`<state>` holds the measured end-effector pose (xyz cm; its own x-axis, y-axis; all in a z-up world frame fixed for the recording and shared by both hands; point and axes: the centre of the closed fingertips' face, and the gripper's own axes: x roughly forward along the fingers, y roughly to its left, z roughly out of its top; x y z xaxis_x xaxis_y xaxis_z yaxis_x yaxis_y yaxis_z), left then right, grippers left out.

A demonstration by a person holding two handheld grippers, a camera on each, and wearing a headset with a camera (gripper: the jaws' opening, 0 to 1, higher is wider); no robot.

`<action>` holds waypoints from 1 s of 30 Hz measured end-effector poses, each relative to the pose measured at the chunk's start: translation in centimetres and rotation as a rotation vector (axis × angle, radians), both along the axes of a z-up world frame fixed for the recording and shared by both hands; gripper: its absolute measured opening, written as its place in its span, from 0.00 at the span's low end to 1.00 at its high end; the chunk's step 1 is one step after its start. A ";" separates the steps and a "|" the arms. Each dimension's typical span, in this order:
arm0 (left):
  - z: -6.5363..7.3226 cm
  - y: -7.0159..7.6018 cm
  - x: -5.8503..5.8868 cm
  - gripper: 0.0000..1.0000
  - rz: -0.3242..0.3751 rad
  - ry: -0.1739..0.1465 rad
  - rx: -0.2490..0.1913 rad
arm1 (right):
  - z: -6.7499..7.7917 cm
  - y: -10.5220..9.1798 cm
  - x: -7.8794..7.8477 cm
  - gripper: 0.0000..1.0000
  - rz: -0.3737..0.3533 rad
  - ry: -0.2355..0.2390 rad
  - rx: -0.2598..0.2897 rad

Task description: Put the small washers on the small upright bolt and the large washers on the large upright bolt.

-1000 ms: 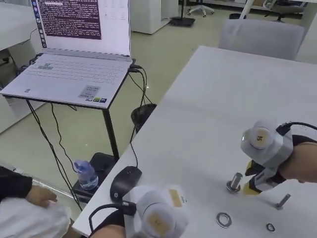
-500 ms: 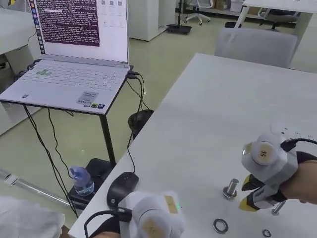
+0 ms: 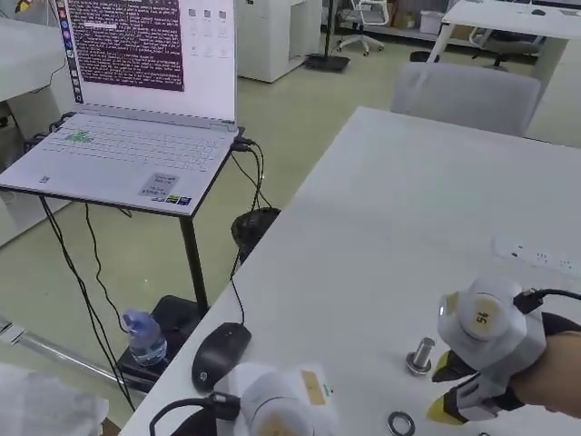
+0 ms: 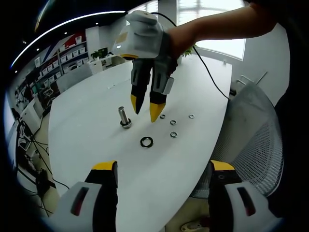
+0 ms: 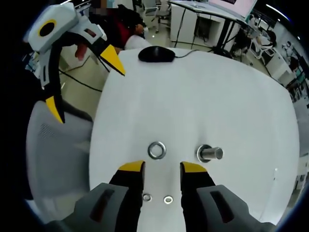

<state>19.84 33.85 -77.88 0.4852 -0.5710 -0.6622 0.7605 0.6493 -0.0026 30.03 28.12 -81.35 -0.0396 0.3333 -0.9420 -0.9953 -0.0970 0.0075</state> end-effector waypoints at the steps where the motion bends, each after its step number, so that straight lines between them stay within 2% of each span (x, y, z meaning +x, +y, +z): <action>1: -0.1 0.1 -0.1 0.76 0.000 0.008 0.001 | -0.2 0.1 -0.1 0.30 -0.002 0.002 0.003; 9: 0.0 0.3 0.0 0.75 0.000 0.007 0.008 | -1.9 0.3 -0.7 0.31 -0.008 0.015 0.008; 17: 0.0 0.4 0.0 0.74 0.007 0.004 0.007 | -3.5 0.8 -1.1 0.32 0.024 -0.002 -0.016; 23: 0.0 0.3 0.0 0.75 0.011 0.005 -0.005 | -4.7 1.3 -1.4 0.32 0.035 -0.002 -0.025; 26: 0.3 -0.3 -0.1 0.78 0.005 0.004 -0.037 | -5.2 1.3 -1.4 0.32 0.034 0.001 -0.035; 30: 0.2 -0.3 -0.1 0.78 -0.003 0.002 -0.025 | -5.8 1.2 -1.2 0.32 0.043 0.002 -0.047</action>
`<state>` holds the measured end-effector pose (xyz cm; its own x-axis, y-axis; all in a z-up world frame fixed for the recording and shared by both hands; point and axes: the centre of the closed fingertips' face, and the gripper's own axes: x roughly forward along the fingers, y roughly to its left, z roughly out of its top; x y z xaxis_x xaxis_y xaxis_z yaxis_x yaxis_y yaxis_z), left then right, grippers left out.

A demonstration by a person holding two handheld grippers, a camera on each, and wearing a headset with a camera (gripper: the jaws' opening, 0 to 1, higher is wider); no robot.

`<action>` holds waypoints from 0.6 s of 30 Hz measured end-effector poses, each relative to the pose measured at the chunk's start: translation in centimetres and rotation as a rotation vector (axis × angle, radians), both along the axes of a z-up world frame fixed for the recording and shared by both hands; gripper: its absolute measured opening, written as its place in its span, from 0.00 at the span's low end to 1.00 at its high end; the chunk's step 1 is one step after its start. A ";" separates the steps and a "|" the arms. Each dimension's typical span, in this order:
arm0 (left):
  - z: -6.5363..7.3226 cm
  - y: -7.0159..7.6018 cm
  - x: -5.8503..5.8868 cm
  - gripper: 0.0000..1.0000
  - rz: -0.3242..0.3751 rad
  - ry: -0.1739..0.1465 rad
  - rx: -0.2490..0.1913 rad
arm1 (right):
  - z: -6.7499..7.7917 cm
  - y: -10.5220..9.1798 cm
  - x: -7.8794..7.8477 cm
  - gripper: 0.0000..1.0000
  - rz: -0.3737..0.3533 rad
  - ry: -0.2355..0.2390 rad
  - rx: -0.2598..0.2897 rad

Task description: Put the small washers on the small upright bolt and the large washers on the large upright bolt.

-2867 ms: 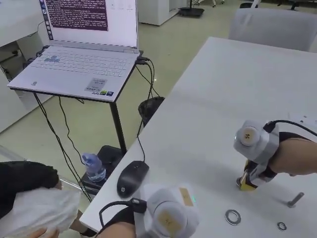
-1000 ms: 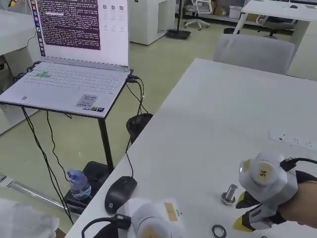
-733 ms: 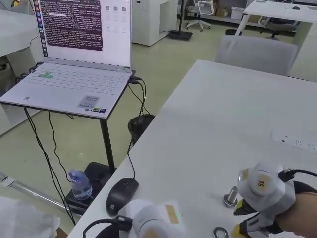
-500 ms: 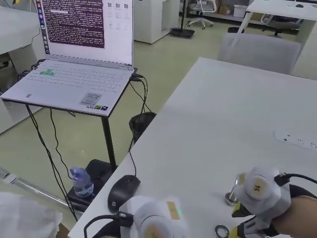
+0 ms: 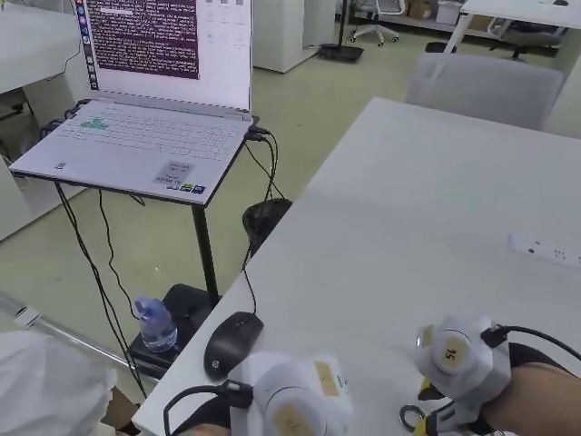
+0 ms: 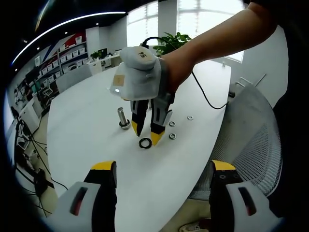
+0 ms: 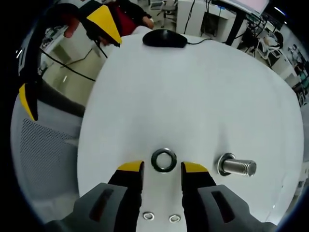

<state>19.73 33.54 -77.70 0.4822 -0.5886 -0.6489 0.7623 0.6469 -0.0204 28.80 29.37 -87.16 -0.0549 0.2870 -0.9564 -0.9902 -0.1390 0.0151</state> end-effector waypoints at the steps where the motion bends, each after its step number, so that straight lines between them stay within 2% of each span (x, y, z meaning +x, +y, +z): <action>1: 0.0 0.0 0.0 0.79 0.002 0.000 -0.002 | 0.0 0.0 0.1 0.32 0.001 -0.003 -0.002; 13: -0.1 0.7 0.3 0.78 0.013 -0.001 0.009 | -0.8 0.3 0.3 0.32 -0.010 -0.003 -0.005; 18: -0.2 0.6 0.2 0.77 0.013 0.000 0.005 | -0.9 0.4 0.5 0.30 0.003 -0.027 0.002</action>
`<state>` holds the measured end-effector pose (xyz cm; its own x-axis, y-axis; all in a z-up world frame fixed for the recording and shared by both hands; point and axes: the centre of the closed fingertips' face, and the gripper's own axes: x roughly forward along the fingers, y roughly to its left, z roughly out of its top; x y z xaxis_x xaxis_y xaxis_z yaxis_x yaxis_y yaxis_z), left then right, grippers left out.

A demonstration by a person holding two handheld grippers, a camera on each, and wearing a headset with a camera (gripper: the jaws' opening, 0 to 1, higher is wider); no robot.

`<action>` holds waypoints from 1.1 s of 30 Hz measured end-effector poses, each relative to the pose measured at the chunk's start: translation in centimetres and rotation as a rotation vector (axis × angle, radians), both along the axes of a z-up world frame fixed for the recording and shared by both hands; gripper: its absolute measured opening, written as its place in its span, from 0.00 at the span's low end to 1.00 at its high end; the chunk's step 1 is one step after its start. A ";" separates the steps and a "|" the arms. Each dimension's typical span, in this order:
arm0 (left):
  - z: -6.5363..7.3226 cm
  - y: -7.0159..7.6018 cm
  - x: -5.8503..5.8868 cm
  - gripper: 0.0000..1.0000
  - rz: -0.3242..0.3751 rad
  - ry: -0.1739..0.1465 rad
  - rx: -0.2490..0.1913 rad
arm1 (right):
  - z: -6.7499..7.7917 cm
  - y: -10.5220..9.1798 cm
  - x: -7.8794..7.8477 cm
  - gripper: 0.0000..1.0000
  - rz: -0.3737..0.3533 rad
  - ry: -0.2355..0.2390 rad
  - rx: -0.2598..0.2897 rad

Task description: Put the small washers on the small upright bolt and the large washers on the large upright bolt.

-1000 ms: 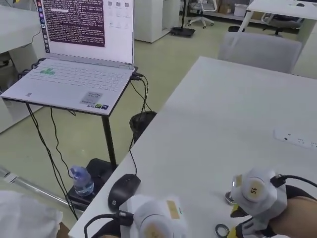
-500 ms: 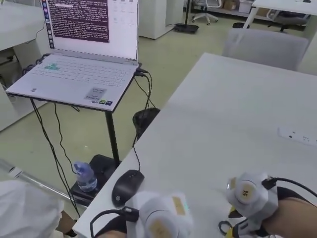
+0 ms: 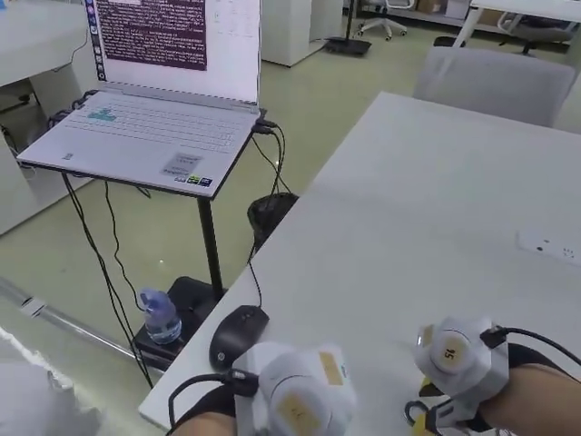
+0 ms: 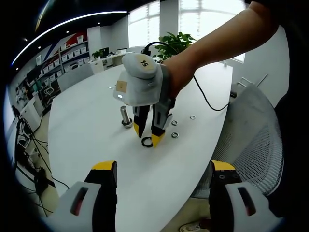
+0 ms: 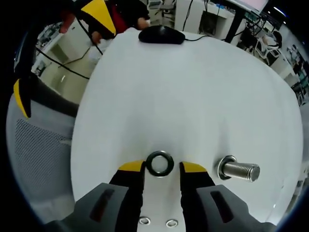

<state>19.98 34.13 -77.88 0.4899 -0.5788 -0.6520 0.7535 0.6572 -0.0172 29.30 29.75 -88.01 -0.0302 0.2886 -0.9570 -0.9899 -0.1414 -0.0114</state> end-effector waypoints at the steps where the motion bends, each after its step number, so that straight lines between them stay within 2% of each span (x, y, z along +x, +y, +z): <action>1: 0.0 0.0 0.0 0.77 0.001 0.001 -0.001 | 0.0 0.0 -0.1 0.30 -0.004 0.003 0.001; 7: 0.0 0.0 -0.1 0.76 0.005 -0.001 -0.005 | 0.0 -0.1 -0.2 0.28 -0.005 0.002 0.010; 15: 0.2 0.3 0.0 0.74 0.008 -0.003 -0.007 | 0.0 -0.1 -0.5 0.25 0.001 -0.003 -0.008; 22: 0.1 0.3 -0.2 0.72 0.002 0.003 -0.006 | -0.1 -0.4 -0.4 0.26 0.048 -0.008 -0.048; 28: -0.1 0.2 -0.3 0.71 -0.001 0.009 -0.006 | -0.1 -0.6 -0.3 0.26 0.067 -0.002 -0.039; 33: -0.2 0.1 -0.3 0.70 -0.002 0.013 -0.005 | -0.1 -0.5 -0.4 0.24 0.092 -0.015 -0.048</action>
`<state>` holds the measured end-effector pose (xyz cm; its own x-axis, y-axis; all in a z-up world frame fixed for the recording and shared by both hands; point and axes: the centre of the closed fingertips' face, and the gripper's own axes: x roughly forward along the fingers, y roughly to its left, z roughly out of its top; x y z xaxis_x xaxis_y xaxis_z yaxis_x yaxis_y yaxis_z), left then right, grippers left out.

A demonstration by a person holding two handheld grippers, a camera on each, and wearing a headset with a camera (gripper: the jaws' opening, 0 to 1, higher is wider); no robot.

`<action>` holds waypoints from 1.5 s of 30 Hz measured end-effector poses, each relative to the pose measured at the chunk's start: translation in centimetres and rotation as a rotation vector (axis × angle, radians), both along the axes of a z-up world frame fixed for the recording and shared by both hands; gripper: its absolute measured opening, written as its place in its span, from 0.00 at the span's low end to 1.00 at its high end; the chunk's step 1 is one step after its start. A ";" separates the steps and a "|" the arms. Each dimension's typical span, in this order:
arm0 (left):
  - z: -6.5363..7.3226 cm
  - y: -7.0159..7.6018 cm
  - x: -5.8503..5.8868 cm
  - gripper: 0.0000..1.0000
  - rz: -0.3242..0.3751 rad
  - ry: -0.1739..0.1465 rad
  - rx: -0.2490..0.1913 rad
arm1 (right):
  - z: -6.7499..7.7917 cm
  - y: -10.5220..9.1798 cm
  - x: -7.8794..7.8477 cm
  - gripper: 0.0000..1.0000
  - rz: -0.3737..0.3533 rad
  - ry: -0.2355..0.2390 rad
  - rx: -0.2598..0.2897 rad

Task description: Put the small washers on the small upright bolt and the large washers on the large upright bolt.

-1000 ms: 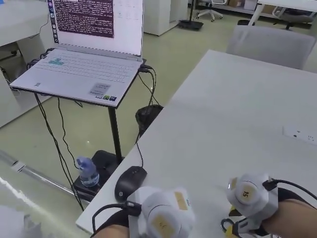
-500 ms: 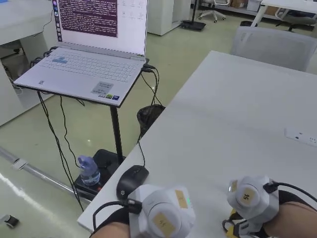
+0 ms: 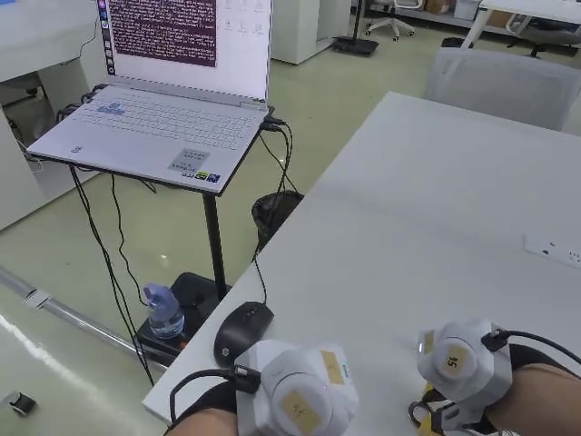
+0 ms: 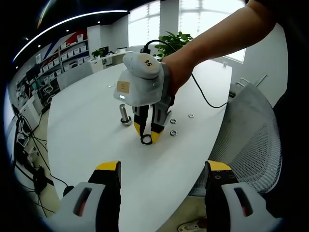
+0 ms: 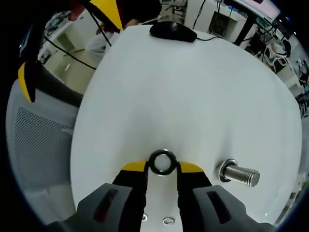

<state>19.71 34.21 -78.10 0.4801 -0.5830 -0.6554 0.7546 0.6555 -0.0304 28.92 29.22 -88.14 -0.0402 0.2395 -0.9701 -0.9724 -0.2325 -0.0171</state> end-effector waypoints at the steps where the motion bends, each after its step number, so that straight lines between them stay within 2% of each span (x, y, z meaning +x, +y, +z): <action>1: 0.0 0.0 0.0 0.69 -0.001 -0.001 0.000 | 0.0 0.0 0.0 0.24 0.001 -0.005 -0.003; 7: 0.3 -0.1 0.3 0.68 -0.002 -0.008 -0.003 | 0.0 0.1 0.1 0.22 -0.013 -0.012 -0.013; 12: 0.3 -0.1 0.2 0.68 -0.004 -0.008 -0.002 | -0.1 0.2 0.1 0.21 -0.037 0.001 -0.003; 19: 0.3 0.3 0.3 0.69 0.022 -0.007 -0.007 | 0.0 0.2 0.3 0.21 -0.047 -0.001 -0.015; 26: 0.3 0.6 0.4 0.71 0.035 -0.003 -0.008 | 1.7 0.1 0.5 0.21 -0.075 0.012 -0.003; 31: 0.3 0.4 0.5 0.73 0.041 -0.004 -0.021 | 3.0 -0.7 0.9 0.21 -0.096 0.021 -0.007; 45: 0.3 0.1 0.8 0.76 0.042 -0.007 -0.045 | 6.9 -2.3 2.7 0.21 -0.142 0.009 0.005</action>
<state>20.47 34.35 -77.80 0.5093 -0.5908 -0.6257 0.7267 0.6847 -0.0550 31.66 26.94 -81.29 -0.0142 0.2479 -0.9687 -0.9957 -0.0927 -0.0092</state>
